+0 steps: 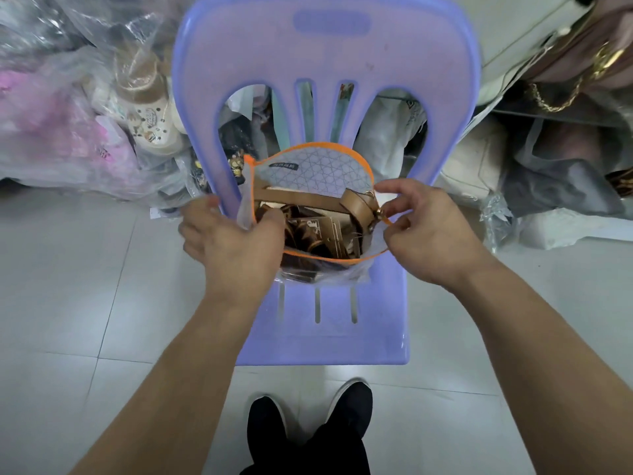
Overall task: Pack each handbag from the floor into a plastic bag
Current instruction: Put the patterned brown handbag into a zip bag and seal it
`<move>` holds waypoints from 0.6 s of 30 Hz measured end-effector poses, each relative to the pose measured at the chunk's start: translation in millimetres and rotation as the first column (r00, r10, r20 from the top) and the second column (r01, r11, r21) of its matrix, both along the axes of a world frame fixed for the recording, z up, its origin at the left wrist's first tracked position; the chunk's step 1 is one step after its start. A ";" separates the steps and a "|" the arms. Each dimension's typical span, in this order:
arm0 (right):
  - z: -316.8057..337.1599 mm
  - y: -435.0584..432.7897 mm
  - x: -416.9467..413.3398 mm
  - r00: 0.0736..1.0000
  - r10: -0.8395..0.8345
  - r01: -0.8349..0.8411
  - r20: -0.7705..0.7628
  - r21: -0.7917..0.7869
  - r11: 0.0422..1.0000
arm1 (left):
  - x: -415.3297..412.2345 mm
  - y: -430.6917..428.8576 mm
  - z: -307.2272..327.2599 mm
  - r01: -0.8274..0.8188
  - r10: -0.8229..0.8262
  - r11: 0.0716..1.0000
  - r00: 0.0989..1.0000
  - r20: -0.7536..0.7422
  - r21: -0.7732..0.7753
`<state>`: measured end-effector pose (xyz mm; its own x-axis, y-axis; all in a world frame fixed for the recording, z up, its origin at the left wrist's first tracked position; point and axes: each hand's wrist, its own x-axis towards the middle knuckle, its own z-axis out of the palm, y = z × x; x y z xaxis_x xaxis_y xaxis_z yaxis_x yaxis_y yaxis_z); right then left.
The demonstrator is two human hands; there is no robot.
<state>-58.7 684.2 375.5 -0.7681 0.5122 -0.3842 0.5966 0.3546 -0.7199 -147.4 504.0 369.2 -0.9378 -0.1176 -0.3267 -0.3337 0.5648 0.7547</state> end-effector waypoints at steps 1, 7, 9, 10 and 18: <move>1.4 -0.4 0.5 1.000 0.006 -0.006 -0.016 0.037 0.999 | -10.8 1.1 -1.8 0.036 -0.036 0.999 0.999 -0.013 0.029; 0.2 -0.2 4.2 0.973 -0.220 0.228 -0.074 0.117 0.967 | -43.2 7.5 -11.0 0.284 -0.285 0.958 0.958 -0.011 -0.031; 1.0 0.9 7.2 0.942 -0.304 0.320 -0.138 0.109 0.941 | -40.7 4.9 -5.6 0.255 -0.258 0.966 0.957 -0.136 -0.034; 2.6 2.4 8.7 0.923 -0.349 0.368 -0.164 0.105 0.924 | -40.2 3.3 -0.5 0.244 -0.247 0.969 0.949 -0.196 -0.041; 38.4 9.6 3.6 0.808 -0.424 0.518 -0.408 0.152 0.842 | -54.1 2.2 51.6 0.377 -0.502 0.854 0.777 -0.379 -0.359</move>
<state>-55.0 693.8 413.9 -0.4629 0.8853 0.0456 0.4647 0.2862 -0.8379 -201.5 506.2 420.8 -0.9378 0.3262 0.1187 0.3336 0.7527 0.5675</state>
